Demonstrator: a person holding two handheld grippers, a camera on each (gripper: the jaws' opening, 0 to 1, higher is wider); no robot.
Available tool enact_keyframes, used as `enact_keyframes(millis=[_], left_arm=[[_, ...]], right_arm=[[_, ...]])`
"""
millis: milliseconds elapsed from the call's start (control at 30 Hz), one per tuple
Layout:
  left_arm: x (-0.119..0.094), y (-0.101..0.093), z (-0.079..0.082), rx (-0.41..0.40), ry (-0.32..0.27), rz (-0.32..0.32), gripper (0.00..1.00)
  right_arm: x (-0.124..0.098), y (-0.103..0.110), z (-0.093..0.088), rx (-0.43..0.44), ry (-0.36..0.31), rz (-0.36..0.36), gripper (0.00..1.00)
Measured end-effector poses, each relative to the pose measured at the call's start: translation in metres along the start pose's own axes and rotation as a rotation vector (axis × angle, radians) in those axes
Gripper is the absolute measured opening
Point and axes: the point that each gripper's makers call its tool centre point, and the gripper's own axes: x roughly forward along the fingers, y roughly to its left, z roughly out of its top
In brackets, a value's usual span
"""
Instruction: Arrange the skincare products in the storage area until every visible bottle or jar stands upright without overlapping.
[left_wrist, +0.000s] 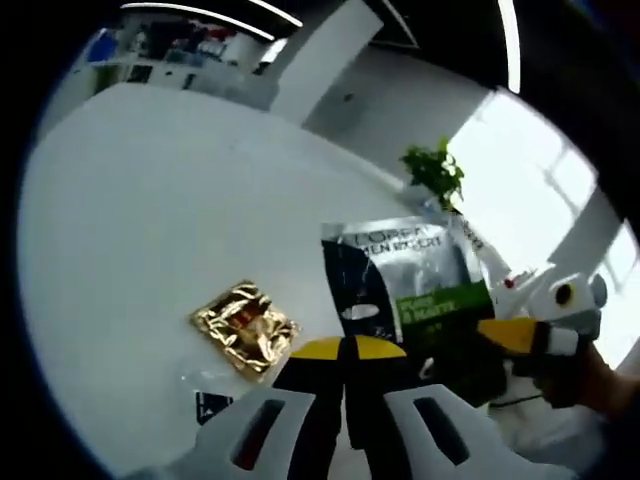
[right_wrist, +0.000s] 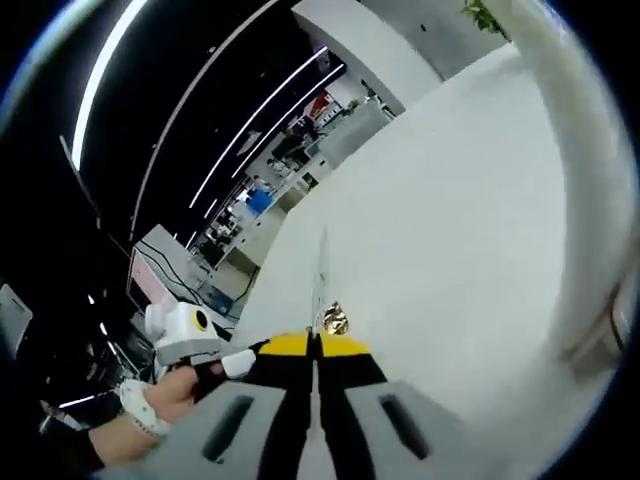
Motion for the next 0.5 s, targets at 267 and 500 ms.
enact_keyframes(millis=[267, 500], left_arm=[[-0.011, -0.027, 0.005, 0.033, -0.027, -0.167, 0.19], [-0.019, -0.055, 0.006, 0.063, -0.035, -0.308, 0.33]], right_arm=[[-0.031, 0.021, 0.005, -0.094, 0.007, 0.06, 0.01], [-0.063, 0.039, 0.017, -0.088, -0.002, 0.177, 0.01]])
